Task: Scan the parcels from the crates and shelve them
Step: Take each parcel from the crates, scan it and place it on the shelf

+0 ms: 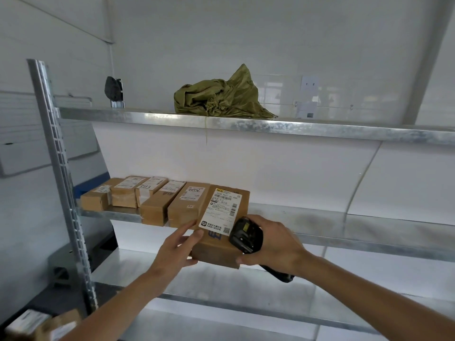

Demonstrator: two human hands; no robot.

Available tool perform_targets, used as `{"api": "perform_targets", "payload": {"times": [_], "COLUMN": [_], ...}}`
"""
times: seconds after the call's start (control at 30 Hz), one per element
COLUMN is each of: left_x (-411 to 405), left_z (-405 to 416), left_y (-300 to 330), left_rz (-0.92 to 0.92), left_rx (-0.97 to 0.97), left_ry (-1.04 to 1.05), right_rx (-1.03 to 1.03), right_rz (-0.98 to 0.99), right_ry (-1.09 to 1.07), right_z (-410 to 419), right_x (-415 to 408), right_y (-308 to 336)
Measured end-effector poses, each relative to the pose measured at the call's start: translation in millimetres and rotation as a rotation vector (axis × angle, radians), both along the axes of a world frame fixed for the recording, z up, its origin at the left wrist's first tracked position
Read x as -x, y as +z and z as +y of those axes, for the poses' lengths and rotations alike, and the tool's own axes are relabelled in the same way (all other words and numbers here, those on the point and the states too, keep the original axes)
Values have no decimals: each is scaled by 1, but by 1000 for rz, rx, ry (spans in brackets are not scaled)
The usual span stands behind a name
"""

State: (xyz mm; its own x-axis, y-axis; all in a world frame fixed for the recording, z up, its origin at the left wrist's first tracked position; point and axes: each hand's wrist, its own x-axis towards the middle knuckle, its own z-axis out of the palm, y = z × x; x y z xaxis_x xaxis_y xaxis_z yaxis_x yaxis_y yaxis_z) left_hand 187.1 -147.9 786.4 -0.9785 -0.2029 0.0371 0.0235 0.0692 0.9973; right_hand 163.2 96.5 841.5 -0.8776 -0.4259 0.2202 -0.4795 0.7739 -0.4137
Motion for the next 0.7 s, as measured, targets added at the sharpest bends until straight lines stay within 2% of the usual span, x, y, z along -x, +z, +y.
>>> {"api": "perform_targets", "payload": {"times": [0.23,0.37,0.7], "left_x": [2,7,66], "left_z": [-3,-8,-16], "left_y": [-2,-3,-23], "left_rz": [-60,-14,12], "left_rx": [-20,29,99], "left_ry": [-109,-201,-158], "right_rx": [88,145,189], "right_rz": [62,57,-47], "right_ry": [-72,-100,-104], "right_z": [-8,-11,-16], "right_x": [12,20,81], "right_y": [-14,-19,-49]}}
